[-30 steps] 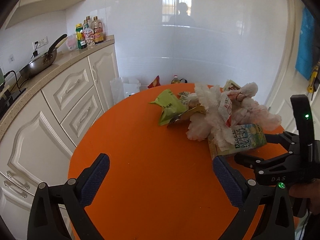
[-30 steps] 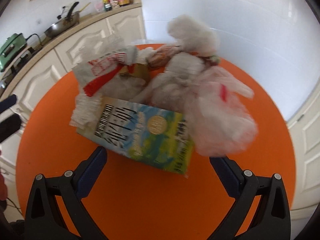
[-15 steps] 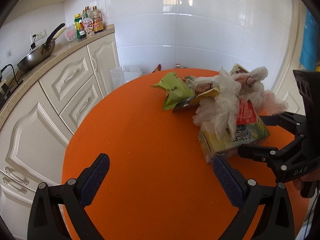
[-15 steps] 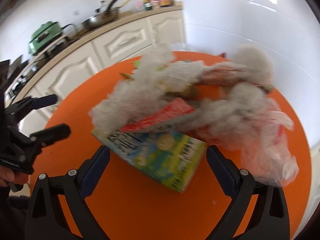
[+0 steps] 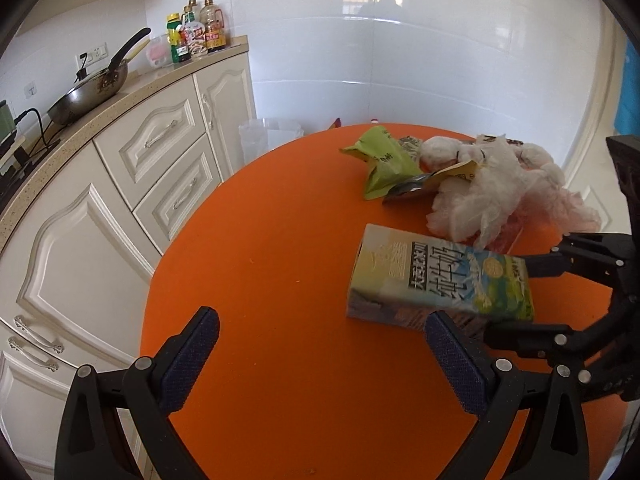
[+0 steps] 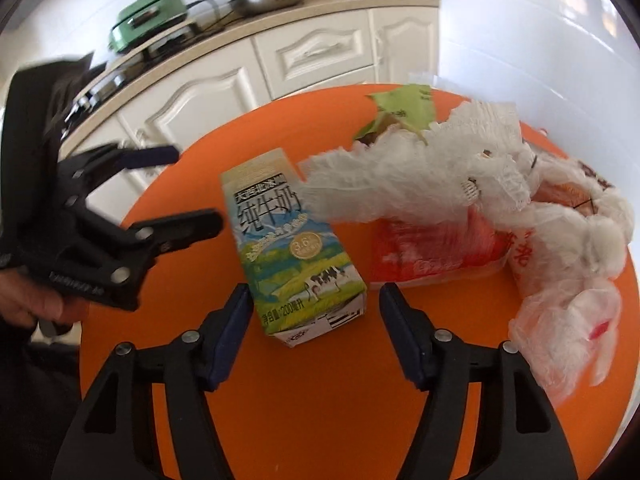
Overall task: Collect trash
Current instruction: 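Grasp the milk carton with the right tool and lift it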
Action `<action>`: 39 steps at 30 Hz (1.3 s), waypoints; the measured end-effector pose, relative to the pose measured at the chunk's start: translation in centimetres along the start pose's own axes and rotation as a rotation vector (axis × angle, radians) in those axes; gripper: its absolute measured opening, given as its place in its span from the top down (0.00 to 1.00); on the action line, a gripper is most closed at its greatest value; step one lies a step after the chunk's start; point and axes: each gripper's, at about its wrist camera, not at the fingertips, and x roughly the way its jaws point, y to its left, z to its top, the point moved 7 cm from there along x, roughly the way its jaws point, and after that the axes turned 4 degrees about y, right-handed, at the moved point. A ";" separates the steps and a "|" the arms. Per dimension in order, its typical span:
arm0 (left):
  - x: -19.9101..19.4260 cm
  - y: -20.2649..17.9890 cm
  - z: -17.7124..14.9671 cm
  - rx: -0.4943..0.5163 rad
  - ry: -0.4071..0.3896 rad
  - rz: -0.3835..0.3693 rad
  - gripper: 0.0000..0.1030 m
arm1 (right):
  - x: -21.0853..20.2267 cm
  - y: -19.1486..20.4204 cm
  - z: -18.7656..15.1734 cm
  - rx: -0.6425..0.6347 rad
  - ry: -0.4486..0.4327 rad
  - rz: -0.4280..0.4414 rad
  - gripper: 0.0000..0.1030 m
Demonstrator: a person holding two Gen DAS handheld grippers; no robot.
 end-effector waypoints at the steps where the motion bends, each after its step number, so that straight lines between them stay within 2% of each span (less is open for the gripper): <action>1: -0.2 0.3 -0.1 -0.002 -0.005 0.003 0.01 | 0.3 0.3 0.1 -0.012 0.002 0.003 0.31; 5: -0.4 1.3 -0.5 -0.009 -0.010 0.027 0.01 | 1.0 1.7 1.1 -0.048 -0.007 0.019 0.26; 9: -0.2 2.8 -0.9 -0.043 0.001 0.053 0.01 | 1.9 3.0 2.4 -0.061 -0.016 0.044 0.26; 10: -0.2 3.2 -0.9 -0.050 0.002 0.052 0.01 | 2.1 3.4 2.5 -0.066 -0.009 0.042 0.28; 11: -0.2 3.7 -1.0 -0.057 0.005 0.054 0.01 | 2.2 3.8 2.5 -0.069 -0.006 0.042 0.43; 14: -0.6 4.3 -1.0 -0.066 -0.002 0.052 0.01 | 1.8 4.2 1.8 -0.048 -0.018 0.007 0.47; 19: -1.0 3.3 -1.4 -0.043 -0.007 0.025 0.01 | -0.7 4.3 -1.8 0.070 -0.060 -0.067 0.48; 29: -1.3 -4.5 -1.5 0.125 -0.015 -0.083 0.01 | -8.5 3.8 -12.6 0.321 -0.102 -0.227 0.48; 33: -1.1 -7.6 -1.3 0.210 -0.009 -0.123 0.01 | -11.1 2.3 -16.3 0.448 -0.136 -0.255 0.48; 39: -0.7 -11.6 -1.5 0.292 0.022 -0.220 0.01 | -13.2 1.4 -19.7 0.551 -0.187 -0.276 0.48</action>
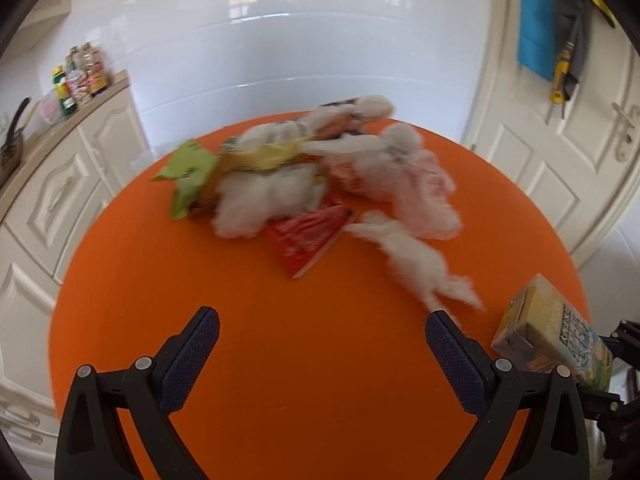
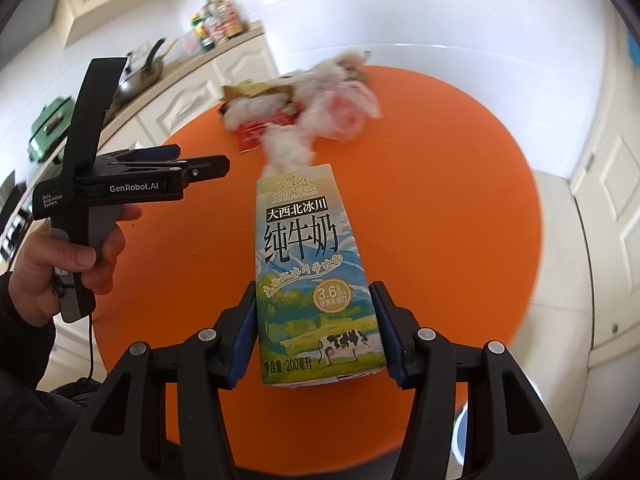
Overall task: Collect trash
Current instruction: 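Grasp the white plastic bag with the left tool while the right tool holds the carton, then carry both items to the blue bin and open both tools over it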
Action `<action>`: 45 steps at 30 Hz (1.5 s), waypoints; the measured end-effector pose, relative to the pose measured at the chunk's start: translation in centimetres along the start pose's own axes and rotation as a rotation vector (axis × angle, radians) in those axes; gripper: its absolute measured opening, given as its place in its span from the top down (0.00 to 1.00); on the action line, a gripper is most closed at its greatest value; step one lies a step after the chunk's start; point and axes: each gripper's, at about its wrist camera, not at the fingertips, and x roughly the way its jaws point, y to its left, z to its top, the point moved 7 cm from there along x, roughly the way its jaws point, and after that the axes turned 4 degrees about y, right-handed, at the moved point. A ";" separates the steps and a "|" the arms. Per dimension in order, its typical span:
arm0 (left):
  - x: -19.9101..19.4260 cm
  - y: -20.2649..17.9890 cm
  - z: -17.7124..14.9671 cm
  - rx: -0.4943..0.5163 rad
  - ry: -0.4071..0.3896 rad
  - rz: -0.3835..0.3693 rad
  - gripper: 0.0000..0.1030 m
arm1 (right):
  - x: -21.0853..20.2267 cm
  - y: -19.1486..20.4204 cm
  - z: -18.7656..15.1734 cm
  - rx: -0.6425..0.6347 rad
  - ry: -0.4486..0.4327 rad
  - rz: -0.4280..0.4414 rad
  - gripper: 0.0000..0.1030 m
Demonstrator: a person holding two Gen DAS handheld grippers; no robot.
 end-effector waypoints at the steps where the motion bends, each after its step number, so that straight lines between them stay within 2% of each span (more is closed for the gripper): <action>1: 0.3 -0.5 0.2 0.007 0.004 -0.008 0.01 | -0.3 -0.3 -0.1 0.020 -0.011 -0.003 0.48; 9: 4.3 -3.6 2.8 -0.020 0.057 -0.054 0.04 | -2.3 -3.5 0.8 0.140 -0.087 -0.029 0.48; 10: 5.1 -3.7 2.9 -0.025 0.073 -0.050 0.11 | -2.5 -3.8 0.8 0.150 -0.095 -0.027 0.48; 11: 5.8 -3.8 2.9 -0.034 0.090 -0.059 0.26 | -2.7 -4.0 0.9 0.160 -0.103 -0.025 0.48; 12: 5.9 -3.8 3.1 -0.036 0.072 -0.042 0.28 | -3.0 -4.2 1.0 0.167 -0.110 -0.024 0.48; 14: 5.8 -3.8 3.2 -0.056 0.060 -0.071 0.63 | -3.3 -4.4 1.2 0.177 -0.122 -0.028 0.48; 15: 5.6 -3.8 3.2 -0.067 0.059 -0.113 0.77 | -3.6 -4.6 1.2 0.184 -0.129 -0.024 0.48; 16: 5.6 -3.5 3.0 -0.089 0.066 -0.157 0.80 | -4.0 -4.7 1.1 0.190 -0.137 -0.019 0.48; 17: 5.5 -3.2 2.8 -0.103 0.062 -0.172 0.80 | -4.1 -4.8 1.1 0.196 -0.143 -0.016 0.48; 26: 1.3 0.5 0.0 -0.109 -0.011 -0.143 0.81 | -4.7 -4.9 1.1 0.231 -0.172 0.016 0.48; 31: -1.6 0.6 0.6 -0.075 -0.063 -0.144 0.81 | -5.3 -4.5 1.8 0.228 -0.200 0.030 0.48; 35: -4.0 -1.1 1.6 -0.038 -0.112 -0.167 0.81 | -6.7 -4.7 2.1 0.230 -0.236 0.028 0.48; 40: -6.7 -4.8 3.4 0.040 -0.172 -0.232 0.81 | -10.0 -6.4 1.7 0.262 -0.302 -0.011 0.50; 45: -6.5 -9.0 4.6 0.110 -0.175 -0.286 0.81 | -10.8 -8.8 0.5 0.301 -0.296 -0.029 0.50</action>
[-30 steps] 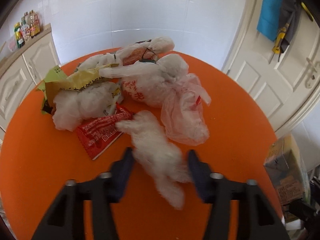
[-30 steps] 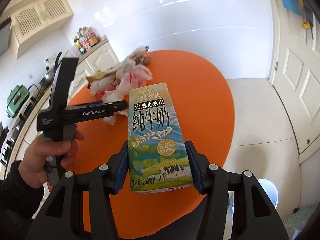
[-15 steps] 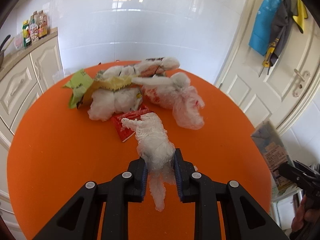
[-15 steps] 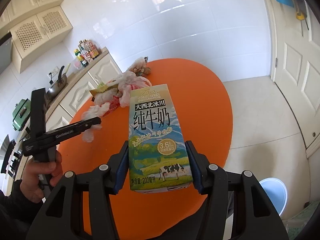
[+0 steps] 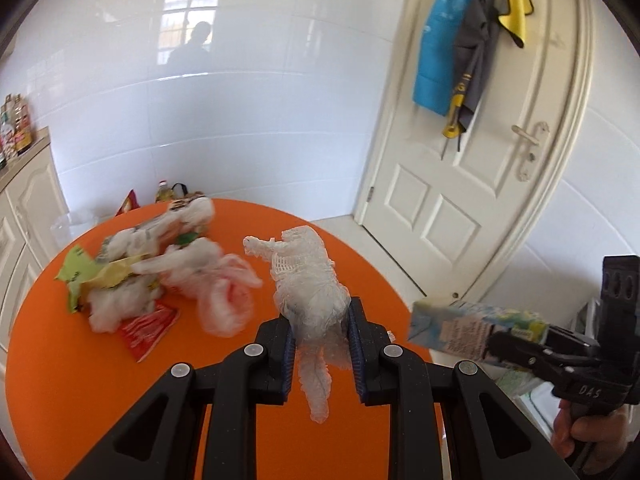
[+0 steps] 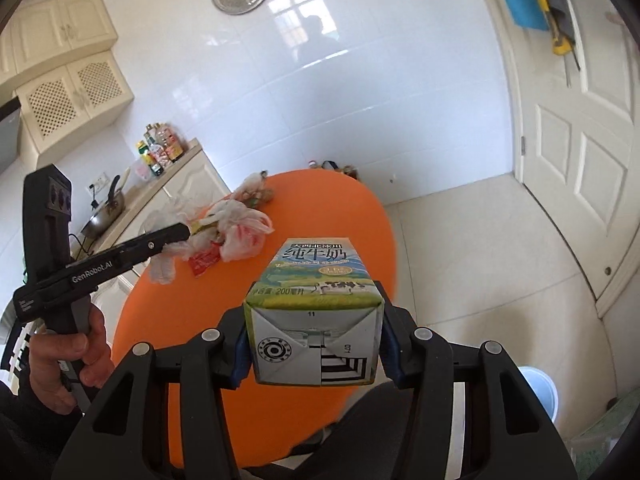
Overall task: Collect trash
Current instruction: 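Carry both items to the blue bin and open both tools over it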
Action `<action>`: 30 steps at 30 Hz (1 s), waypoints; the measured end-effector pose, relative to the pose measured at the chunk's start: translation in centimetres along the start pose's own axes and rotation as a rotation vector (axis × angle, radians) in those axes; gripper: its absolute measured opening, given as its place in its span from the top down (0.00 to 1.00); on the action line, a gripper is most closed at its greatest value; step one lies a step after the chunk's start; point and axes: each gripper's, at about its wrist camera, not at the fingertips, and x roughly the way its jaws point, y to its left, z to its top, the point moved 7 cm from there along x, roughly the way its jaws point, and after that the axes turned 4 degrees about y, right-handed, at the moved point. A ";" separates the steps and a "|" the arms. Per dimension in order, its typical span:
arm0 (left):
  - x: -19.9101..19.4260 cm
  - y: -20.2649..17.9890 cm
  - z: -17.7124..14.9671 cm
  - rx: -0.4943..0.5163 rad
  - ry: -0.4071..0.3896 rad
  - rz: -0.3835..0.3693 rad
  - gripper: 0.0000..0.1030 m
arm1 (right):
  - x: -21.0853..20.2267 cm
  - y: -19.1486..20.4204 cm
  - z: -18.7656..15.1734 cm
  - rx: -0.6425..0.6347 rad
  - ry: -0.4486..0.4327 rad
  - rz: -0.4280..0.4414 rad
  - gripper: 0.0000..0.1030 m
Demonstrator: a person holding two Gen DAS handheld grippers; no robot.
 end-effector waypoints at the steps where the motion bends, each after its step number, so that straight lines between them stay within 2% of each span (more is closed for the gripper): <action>1: 0.6 -0.3 0.1 -0.001 0.008 -0.007 0.81 | 0.6 -0.4 -0.3 0.008 0.014 -0.002 0.50; 4: 1.6 -0.8 -0.3 0.010 0.031 -0.007 0.81 | 2.4 -0.6 -1.3 0.011 0.049 0.003 0.51; 7: 2.8 -1.1 0.3 0.018 0.041 0.003 0.81 | 2.4 -0.1 -1.6 0.014 0.031 0.039 0.51; 11: 3.3 -3.2 0.6 0.047 0.035 -0.015 0.81 | 0.6 -0.5 -1.1 0.014 -0.018 0.034 0.51; 14: 4.3 -5.5 1.3 0.074 0.044 -0.063 0.81 | -2.0 -2.0 -0.8 0.041 -0.072 -0.006 0.51; 19: 7.0 -11.7 2.4 0.178 0.081 -0.173 0.81 | -7.5 -7.8 -2.0 0.142 -0.138 -0.147 0.51; 24: 13.2 -18.1 1.5 0.258 0.225 -0.301 0.81 | -9.9 -15.7 -6.8 0.296 -0.098 -0.297 0.51; 27: 17.7 -21.0 0.6 0.291 0.328 -0.345 0.81 | -9.4 -19.9 -9.8 0.384 -0.050 -0.351 0.51; 30: 23.0 -23.0 -0.7 0.317 0.436 -0.352 0.81 | -8.5 -23.5 -12.6 0.466 -0.006 -0.387 0.51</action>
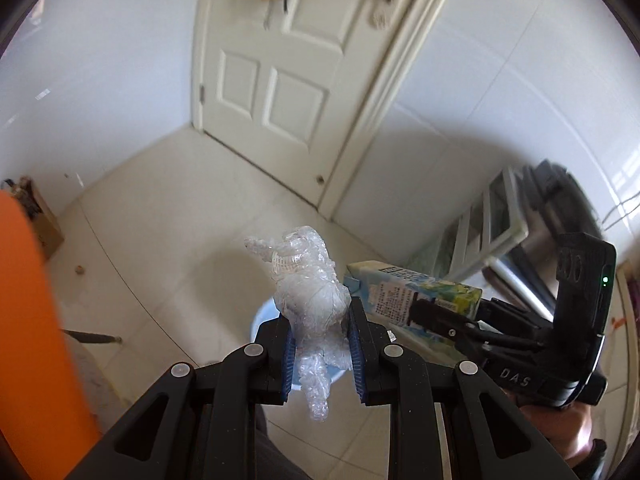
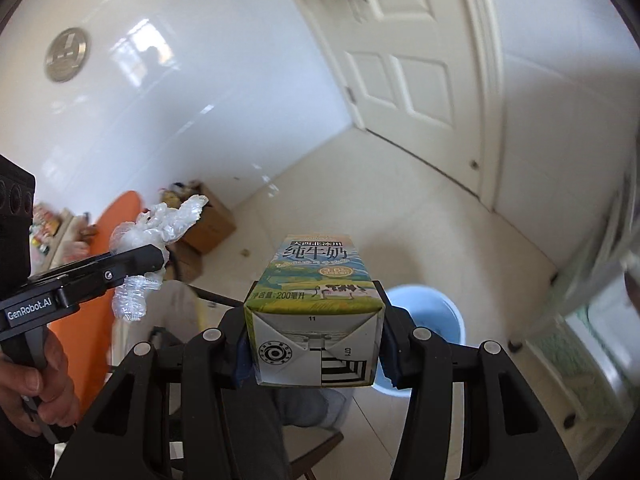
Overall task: Collect trash
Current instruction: 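Carry both items to the blue bin and open both tools over it, then return both open tools to the trash pile on the table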
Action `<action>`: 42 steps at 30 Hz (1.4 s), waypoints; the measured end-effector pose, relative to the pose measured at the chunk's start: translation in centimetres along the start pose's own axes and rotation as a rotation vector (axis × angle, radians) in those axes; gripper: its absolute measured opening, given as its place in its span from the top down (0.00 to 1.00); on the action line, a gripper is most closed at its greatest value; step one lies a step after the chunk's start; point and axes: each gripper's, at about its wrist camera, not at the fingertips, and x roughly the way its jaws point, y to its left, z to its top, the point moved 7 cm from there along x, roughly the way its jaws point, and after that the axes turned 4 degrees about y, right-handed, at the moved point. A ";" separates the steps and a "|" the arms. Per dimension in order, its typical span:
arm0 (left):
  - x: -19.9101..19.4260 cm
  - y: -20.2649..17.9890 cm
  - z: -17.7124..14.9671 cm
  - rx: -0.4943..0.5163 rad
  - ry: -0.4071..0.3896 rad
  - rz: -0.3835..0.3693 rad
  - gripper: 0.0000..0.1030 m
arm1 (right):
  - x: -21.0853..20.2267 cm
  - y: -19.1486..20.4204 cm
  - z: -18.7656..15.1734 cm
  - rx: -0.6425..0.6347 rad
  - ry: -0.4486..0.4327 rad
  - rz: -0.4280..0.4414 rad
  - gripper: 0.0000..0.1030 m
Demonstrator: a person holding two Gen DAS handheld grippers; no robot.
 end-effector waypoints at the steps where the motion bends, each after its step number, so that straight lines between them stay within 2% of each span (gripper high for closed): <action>1: 2.0 0.2 0.3 -0.002 0.043 -0.004 0.81 | 1.0 -1.1 -0.4 0.029 0.022 -0.019 0.51; 9: 14.9 3.5 1.9 -0.064 0.295 -0.028 0.80 | 7.6 -6.7 -1.9 0.182 0.148 -0.056 0.50; 12: 18.1 3.9 3.1 -0.057 0.349 -0.039 0.76 | 9.6 -8.5 -2.1 0.234 0.177 -0.057 0.49; 13: 18.9 4.5 3.6 -0.052 0.362 -0.045 0.71 | 10.1 -8.7 -2.1 0.247 0.184 -0.057 0.48; 14: 19.5 4.6 4.0 -0.049 0.366 -0.041 0.61 | 10.6 -9.3 -2.2 0.262 0.187 -0.067 0.38; 15: 19.9 4.9 4.5 -0.045 0.359 -0.028 0.53 | 11.0 -9.8 -2.4 0.278 0.189 -0.075 0.25; 16: 20.3 5.3 4.8 -0.041 0.354 -0.016 0.37 | 11.3 -10.3 -2.2 0.293 0.190 -0.076 0.21; 17: 20.4 5.5 5.1 -0.042 0.349 -0.005 0.26 | 11.4 -10.5 -2.3 0.311 0.187 -0.071 0.17; 21: 21.0 5.2 5.2 -0.045 0.348 0.001 0.21 | 11.0 -10.7 -2.5 0.341 0.162 -0.076 0.06; 24: 20.2 5.0 4.6 -0.046 0.332 0.021 0.21 | 10.3 -10.4 -2.6 0.350 0.148 -0.088 0.00; 30: 15.8 3.4 3.0 -0.032 0.248 0.057 0.20 | 7.6 -9.1 -2.6 0.374 0.094 -0.102 0.00; 37: 7.6 3.4 1.5 -0.035 0.080 0.105 0.17 | 3.5 -4.6 -1.0 0.320 0.020 -0.085 0.00; 42: 0.2 4.6 0.0 -0.065 -0.066 0.148 0.13 | 0.0 1.2 1.0 0.221 -0.050 -0.054 0.00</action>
